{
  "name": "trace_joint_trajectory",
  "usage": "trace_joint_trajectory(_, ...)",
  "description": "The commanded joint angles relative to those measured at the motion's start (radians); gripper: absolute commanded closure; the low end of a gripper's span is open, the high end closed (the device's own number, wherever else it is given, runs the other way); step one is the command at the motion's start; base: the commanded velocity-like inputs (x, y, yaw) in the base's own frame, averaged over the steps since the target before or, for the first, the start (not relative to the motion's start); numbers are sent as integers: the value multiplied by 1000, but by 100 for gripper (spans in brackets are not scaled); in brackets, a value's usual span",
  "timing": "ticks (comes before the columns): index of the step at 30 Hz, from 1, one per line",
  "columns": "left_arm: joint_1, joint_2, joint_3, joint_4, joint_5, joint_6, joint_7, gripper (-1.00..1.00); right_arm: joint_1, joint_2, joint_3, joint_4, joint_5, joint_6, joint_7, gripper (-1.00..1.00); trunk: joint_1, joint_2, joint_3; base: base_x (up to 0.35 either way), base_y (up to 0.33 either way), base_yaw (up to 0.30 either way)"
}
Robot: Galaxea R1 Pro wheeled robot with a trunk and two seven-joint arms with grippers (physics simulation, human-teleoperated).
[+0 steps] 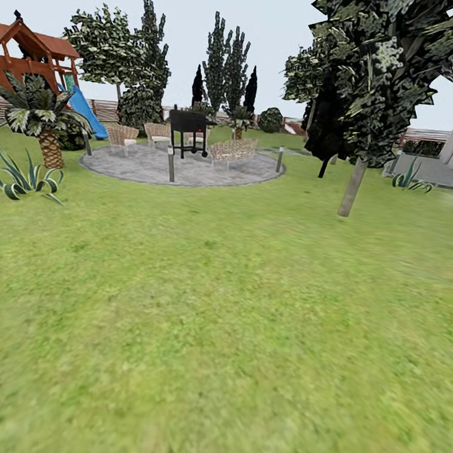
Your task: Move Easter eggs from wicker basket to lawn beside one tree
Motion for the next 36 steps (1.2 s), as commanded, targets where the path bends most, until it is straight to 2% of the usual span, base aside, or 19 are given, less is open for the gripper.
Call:
trace_joint_trajectory(1,0,0,0,-1,1,1,0,-100,-1,0,1,1,1,-3,0,-100,0,0,-1,0,0,0)
trace_joint_trajectory(20,0,0,1,-1,1,1,0,-100,-1,0,1,1,-1,-3,0,-100,0,0,-23,0,0,1)
trace_joint_trajectory(36,0,1,2,-1,1,1,0,-100,-1,0,1,1,-1,-2,0,-100,0,0,-40,9,0,87)
